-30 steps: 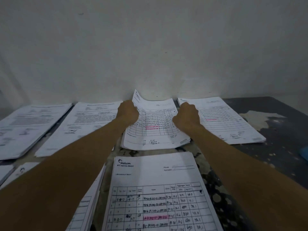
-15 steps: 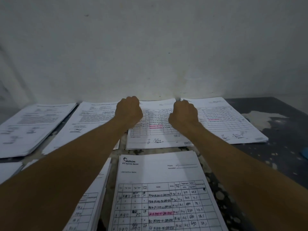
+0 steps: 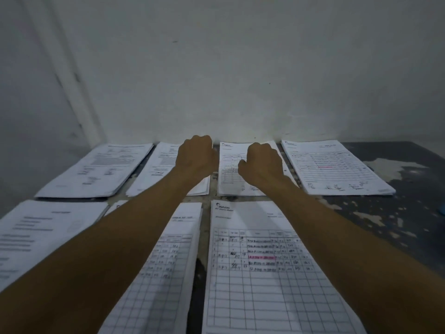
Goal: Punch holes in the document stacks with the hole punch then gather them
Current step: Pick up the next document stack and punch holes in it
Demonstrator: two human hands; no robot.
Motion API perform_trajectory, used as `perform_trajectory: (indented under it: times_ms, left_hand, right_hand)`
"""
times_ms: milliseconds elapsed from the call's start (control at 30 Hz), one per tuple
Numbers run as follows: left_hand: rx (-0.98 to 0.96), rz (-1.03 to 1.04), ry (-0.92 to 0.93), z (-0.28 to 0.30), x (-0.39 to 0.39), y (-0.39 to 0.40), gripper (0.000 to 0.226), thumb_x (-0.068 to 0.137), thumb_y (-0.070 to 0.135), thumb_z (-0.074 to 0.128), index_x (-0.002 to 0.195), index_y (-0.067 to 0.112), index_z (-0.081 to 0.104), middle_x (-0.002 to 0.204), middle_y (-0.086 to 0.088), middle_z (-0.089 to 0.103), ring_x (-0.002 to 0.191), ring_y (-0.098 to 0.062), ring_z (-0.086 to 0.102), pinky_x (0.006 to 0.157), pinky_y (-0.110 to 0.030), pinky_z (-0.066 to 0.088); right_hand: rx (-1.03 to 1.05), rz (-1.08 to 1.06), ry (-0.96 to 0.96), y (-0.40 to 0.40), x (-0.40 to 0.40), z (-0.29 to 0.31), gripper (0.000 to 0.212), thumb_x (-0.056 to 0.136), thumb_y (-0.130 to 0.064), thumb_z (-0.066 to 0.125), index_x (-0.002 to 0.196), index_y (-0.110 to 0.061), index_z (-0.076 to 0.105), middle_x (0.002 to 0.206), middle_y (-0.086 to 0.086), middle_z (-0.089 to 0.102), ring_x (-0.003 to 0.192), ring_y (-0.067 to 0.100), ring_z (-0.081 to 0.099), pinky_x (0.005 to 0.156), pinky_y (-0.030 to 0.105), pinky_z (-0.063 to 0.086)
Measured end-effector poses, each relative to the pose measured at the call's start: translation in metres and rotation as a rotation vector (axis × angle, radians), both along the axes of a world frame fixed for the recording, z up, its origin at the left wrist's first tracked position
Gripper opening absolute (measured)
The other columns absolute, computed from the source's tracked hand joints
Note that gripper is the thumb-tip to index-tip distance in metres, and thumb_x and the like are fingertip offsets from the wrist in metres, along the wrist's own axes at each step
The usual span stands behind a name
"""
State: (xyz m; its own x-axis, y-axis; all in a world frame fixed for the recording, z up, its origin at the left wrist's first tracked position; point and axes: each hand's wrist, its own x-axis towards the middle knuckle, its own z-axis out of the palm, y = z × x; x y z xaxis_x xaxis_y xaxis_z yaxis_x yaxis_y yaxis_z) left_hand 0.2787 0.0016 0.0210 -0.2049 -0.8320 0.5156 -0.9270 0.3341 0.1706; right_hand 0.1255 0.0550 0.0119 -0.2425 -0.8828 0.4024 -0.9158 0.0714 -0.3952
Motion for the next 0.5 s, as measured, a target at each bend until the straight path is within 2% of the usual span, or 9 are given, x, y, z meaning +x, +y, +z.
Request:
perform_trajectory:
  times_ms: [100, 233, 300, 400, 500]
  left_hand:
    - [0.023, 0.019, 0.007, 0.005, 0.021, 0.028, 0.024, 0.094, 0.028, 0.052, 0.081, 0.008, 0.057, 0.076, -0.004, 0.054, 0.066, -0.023, 0.053, 0.058, -0.029, 0.035]
    - [0.056, 0.047, 0.009, 0.004, 0.053, 0.071, 0.027, 0.094, 0.031, 0.05, 0.086, 0.008, 0.062, 0.083, -0.006, 0.062, 0.072, -0.021, 0.056, 0.059, -0.029, 0.036]
    - [0.088, 0.054, -0.006, 0.001, 0.07, 0.092, 0.027, 0.095, 0.032, 0.049, 0.088, 0.009, 0.062, 0.086, -0.006, 0.064, 0.076, -0.023, 0.059, 0.06, -0.029, 0.038]
    - [0.123, 0.093, -0.004, -0.007, 0.096, 0.121, 0.026, 0.095, 0.032, 0.05, 0.09, 0.01, 0.062, 0.089, -0.006, 0.064, 0.078, -0.022, 0.059, 0.063, -0.029, 0.04]
    - [0.144, 0.138, -0.003, -0.017, 0.123, 0.146, 0.024, 0.096, 0.029, 0.051, 0.091, 0.009, 0.062, 0.09, -0.006, 0.064, 0.078, -0.021, 0.059, 0.063, -0.028, 0.041]
  right_hand:
    - [-0.01, 0.023, -0.012, 0.021, 0.017, 0.003, 0.037, 0.08, -0.013, 0.062, 0.056, -0.016, 0.034, 0.054, -0.003, 0.039, 0.045, 0.011, 0.037, 0.043, 0.022, 0.02]
    - [-0.013, 0.079, -0.05, 0.054, 0.046, 0.001, 0.037, 0.08, -0.013, 0.064, 0.055, -0.015, 0.036, 0.052, -0.001, 0.039, 0.044, 0.013, 0.039, 0.042, 0.021, 0.022]
    - [0.013, 0.113, -0.065, 0.067, 0.059, -0.002, 0.026, 0.079, -0.016, 0.066, 0.061, -0.01, 0.048, 0.059, 0.002, 0.048, 0.053, 0.018, 0.05, 0.044, 0.021, 0.028]
    - [0.047, 0.185, -0.116, 0.089, 0.078, -0.008, 0.014, 0.08, -0.015, 0.068, 0.073, -0.005, 0.062, 0.062, 0.0, 0.052, 0.054, 0.014, 0.051, 0.044, 0.017, 0.033]
    - [0.067, 0.246, -0.127, 0.108, 0.098, -0.011, 0.012, 0.079, -0.011, 0.066, 0.077, 0.001, 0.065, 0.067, 0.007, 0.06, 0.063, 0.022, 0.061, 0.052, 0.025, 0.05]
